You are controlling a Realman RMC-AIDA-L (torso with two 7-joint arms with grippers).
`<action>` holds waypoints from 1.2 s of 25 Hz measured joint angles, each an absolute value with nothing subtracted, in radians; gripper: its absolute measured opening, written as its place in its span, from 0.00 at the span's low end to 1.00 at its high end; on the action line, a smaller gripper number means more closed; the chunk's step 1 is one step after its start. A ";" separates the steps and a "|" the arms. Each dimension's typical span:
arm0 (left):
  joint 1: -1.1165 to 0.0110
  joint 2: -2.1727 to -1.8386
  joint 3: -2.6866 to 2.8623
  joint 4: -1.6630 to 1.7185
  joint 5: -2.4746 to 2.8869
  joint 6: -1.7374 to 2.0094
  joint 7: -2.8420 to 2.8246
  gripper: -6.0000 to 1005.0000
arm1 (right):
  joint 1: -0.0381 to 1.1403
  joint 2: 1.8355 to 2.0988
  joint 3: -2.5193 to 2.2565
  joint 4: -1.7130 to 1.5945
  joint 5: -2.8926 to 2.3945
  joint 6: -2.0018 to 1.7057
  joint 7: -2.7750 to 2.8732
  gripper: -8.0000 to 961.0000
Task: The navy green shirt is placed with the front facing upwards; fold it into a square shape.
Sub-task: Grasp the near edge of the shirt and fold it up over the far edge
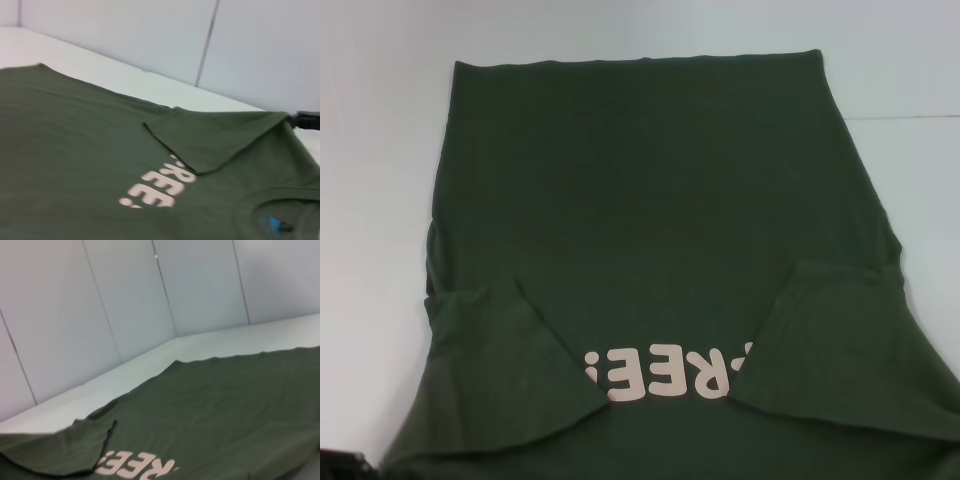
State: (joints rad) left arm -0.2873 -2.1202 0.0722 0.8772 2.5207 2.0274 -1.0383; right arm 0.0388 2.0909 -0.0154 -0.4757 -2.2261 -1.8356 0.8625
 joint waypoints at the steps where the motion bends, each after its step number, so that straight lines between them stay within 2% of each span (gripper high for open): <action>1: -0.290 -2.118 0.049 0.875 2.520 2.023 -1.039 0.04 | 0.043 2.091 -0.006 -0.473 -2.226 -1.838 0.865 0.07; 18: -0.279 -2.112 -0.065 0.832 2.445 1.989 -1.008 0.04 | 0.100 2.088 0.156 -0.438 -2.226 -1.881 0.868 0.07; 30: -0.212 -2.138 -0.060 0.836 2.428 2.053 -0.811 0.04 | -0.016 2.093 0.181 -0.416 -2.233 -1.939 0.761 0.07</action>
State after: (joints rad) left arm -0.2118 -2.1377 -0.0601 0.8362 2.4284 2.0534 -0.8114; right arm -0.0158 2.0928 0.1806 -0.4162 -2.2329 -1.9389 0.7612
